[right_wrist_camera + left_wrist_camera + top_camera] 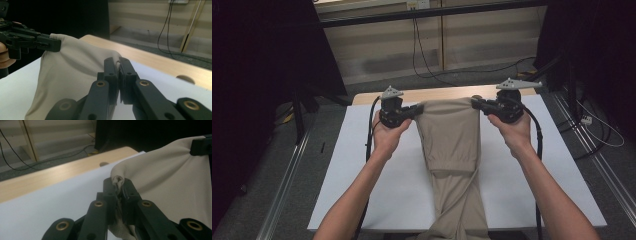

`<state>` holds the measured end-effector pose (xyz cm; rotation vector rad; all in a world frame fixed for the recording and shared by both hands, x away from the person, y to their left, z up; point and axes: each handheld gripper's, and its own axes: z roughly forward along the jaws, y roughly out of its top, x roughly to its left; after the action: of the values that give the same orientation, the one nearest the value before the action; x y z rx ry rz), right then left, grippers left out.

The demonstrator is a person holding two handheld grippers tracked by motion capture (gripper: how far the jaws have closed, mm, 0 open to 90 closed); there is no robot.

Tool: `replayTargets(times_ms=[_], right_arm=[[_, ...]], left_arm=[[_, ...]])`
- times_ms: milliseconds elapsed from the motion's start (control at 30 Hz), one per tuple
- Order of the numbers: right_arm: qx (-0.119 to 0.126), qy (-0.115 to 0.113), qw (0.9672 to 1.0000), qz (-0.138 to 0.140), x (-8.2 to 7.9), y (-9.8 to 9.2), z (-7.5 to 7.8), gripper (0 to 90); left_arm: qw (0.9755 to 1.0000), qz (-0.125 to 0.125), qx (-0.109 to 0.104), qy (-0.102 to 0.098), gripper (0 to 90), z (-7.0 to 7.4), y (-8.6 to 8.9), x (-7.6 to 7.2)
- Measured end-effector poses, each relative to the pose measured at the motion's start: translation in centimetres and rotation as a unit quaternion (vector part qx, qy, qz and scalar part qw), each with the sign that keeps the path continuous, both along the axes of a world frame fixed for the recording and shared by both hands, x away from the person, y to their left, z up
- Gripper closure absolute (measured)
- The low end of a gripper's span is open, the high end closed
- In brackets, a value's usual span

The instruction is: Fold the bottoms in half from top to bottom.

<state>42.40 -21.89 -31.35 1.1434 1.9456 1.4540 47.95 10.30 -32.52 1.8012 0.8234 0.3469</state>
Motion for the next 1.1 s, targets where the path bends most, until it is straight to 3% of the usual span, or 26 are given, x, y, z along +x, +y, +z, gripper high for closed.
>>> replayTargets(times_ms=[233,400,500,533,567,600,633,667,767,867,967,1000,1067,1100], right_arm=[[0.004,-0.003,0.9998,-0.017,3.9,0.5,2.2,86.2],[0.01,0.011,0.9994,-0.03,6.9,0.6,1.5,86.2],[0.0,0.025,0.9988,-0.041,8.7,0.7,0.4,83.9],[-0.008,0.028,0.9981,-0.055,9.2,0.8,-0.1,74.4],[-0.015,0.028,0.9962,-0.08,9.7,0.9,-0.7,59.8],[-0.017,0.037,0.9945,-0.097,10.0,0.9,-1.3,50.3],[-0.012,0.051,0.9936,-0.1,10.3,0.8,-1.9,45.3],[-0.004,0.06,0.993,-0.102,10.3,0.7,-2.5,41.6],[-0.014,0.071,0.9937,-0.085,9.4,0.8,-4.0,38.1],[-0.013,0.079,0.9949,-0.062,7.4,0.8,-5.1,39.1],[-0.012,0.077,0.9963,-0.036,4.4,0.9,-6.0,40.2],[-0.014,0.074,0.9968,-0.025,2.9,1.0,-6.3,41.9],[-0.018,0.077,0.9969,-0.008,0.8,1.3,-7.0,46.4],[-0.027,0.078,0.9965,0.003,-0.4,1.5,-7.4,51.1]], left_arm=[[0.9996,0.025,-0.011,-0.001,83.9,1.7,-0.2,3.6],[0.999,0.038,-0.014,0.018,83.9,0.4,-0.4,5.8],[0.9984,0.047,-0.011,0.031,83.1,-1.0,-0.8,7.3],[0.9981,0.056,0.003,0.027,79.8,-1.6,-1.0,7.7],[0.9969,0.069,0.01,0.035,67.7,-2.3,-1.2,8.0],[0.9952,0.078,0.013,0.056,47.7,-3.0,-1.2,8.3],[0.9944,0.076,0.02,0.071,37.2,-3.6,-1.3,8.4],[0.9944,0.072,0.028,0.073,38.4,-4.2,-1.2,8.3],[0.9941,0.069,0.03,0.079,29.8,-5.4,-0.9,7.4],[0.9955,0.05,0.032,0.074,28.2,-6.0,-0.4,5.3],[0.9958,0.035,0.054,0.065,28.3,-6.8,0.0,2.2],[0.9962,0.031,0.047,0.066,28.3,-7.0,0.1,1.4],[0.9959,0.017,0.055,0.071,30.2,-7.7,0.5,-0.9],[0.9958,0.008,0.044,0.08,31.1,-8.0,0.7,-2.1]])
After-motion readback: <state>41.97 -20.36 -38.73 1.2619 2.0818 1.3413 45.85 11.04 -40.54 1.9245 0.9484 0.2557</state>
